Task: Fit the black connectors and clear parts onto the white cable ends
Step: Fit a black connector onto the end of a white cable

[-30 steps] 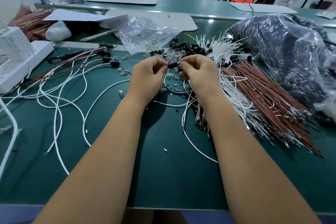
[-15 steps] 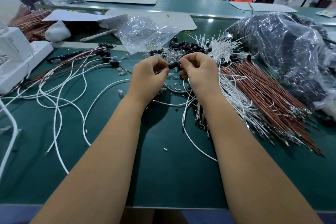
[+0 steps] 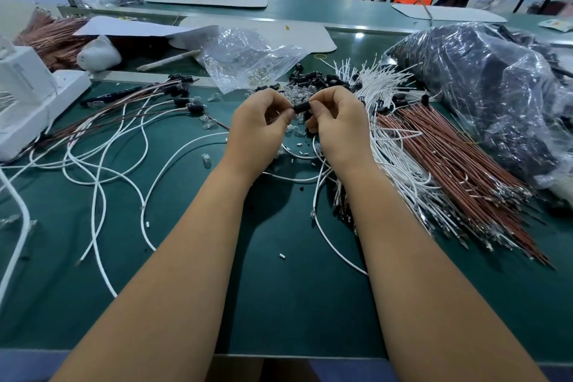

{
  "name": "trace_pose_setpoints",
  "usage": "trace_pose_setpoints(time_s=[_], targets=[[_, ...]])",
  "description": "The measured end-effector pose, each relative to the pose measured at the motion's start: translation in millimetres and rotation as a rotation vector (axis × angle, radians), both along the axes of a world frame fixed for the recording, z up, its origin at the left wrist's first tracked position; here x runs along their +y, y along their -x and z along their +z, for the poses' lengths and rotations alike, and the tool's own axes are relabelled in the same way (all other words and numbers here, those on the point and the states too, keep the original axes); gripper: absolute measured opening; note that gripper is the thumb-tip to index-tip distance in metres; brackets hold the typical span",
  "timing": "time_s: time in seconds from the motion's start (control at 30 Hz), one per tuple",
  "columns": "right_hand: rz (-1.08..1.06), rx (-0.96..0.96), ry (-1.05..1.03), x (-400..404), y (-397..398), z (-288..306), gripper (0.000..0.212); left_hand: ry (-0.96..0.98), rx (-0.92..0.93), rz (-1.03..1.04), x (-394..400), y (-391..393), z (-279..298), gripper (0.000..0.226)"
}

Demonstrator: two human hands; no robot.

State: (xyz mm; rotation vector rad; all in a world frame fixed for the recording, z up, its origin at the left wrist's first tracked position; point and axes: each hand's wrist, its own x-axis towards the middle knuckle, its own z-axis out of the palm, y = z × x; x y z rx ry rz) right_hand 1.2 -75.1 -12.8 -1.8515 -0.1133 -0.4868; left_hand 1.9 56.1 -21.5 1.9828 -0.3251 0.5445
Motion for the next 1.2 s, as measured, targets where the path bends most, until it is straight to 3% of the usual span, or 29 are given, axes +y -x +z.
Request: trace_pose_setpoints(time_s=[0.1,0.23,0.37,0.6,0.83,1.2], targets=[[-0.002,-0.006,0.009,0.3,-0.7,-0.7,0.017,-0.037,-0.054,0.041,0.0,0.2,0.7,0.001],[0.013,-0.011,0.023,1.9,-0.8,-1.2,0.017,-0.243,-0.224,0.179,0.7,0.5,2.5,0.001],[0.010,-0.028,0.023,2.7,0.7,-1.5,0.019,-0.268,-0.232,0.193,0.2,0.7,1.7,0.005],[0.023,-0.001,-0.062,0.1,1.2,-0.4,0.017,0.091,0.048,0.024,-0.5,-2.4,1.2,0.001],[0.018,-0.018,-0.044,-0.2,1.2,-0.1,0.019,0.287,0.093,-0.064,0.7,-1.8,2.5,0.013],[0.018,-0.034,0.045,2.8,2.3,-1.1,0.012,0.009,-0.041,0.023,2.2,-3.7,-0.9,0.017]])
